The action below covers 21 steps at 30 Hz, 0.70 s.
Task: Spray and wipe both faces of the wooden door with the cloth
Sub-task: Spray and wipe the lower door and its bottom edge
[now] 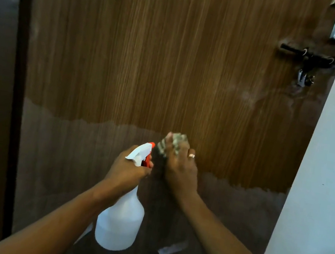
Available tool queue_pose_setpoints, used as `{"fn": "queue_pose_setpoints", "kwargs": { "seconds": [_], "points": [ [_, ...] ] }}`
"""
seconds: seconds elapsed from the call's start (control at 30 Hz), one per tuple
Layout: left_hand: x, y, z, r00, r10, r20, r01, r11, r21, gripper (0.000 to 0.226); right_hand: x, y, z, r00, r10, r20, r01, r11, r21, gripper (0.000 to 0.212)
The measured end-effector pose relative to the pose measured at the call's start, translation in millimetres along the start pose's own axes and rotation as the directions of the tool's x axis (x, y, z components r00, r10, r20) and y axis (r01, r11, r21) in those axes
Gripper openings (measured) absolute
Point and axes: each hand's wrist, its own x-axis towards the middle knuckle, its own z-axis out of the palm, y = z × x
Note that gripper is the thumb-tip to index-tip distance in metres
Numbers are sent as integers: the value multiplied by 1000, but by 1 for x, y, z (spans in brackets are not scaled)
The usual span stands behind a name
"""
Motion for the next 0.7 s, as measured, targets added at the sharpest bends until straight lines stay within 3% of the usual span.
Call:
{"fn": "queue_pose_setpoints", "kwargs": {
  "seconds": [0.07,0.13,0.27,0.33,0.53,0.63,0.7],
  "points": [
    [-1,-4,-4,999,-44,1,44,999,-4,51,-33,11,1,990,-119,80,120,993,-17,74],
    [-2,-7,-9,998,-70,-2,70,997,-16,47,-48,33,-4,989,-123,86,127,991,-43,76],
    [4,-11,-25,996,-79,-37,80,997,10,46,-11,28,-5,976,216,-30,-218,974,-66,83],
    [6,-14,-32,996,-70,-49,71,997,24,48,13,0,-1,964,264,-43,-267,961,-68,81],
    [7,-18,-52,998,-3,-65,5,999,41,54,14,-50,12,999,27,29,-28,999,17,69],
    [6,-19,-66,995,-2,-99,7,999,45,52,-18,-43,14,983,-157,98,156,988,24,75],
    [6,-19,-76,992,-16,-125,23,998,53,47,-25,-26,11,978,-170,118,171,985,8,75]
  ]
}}
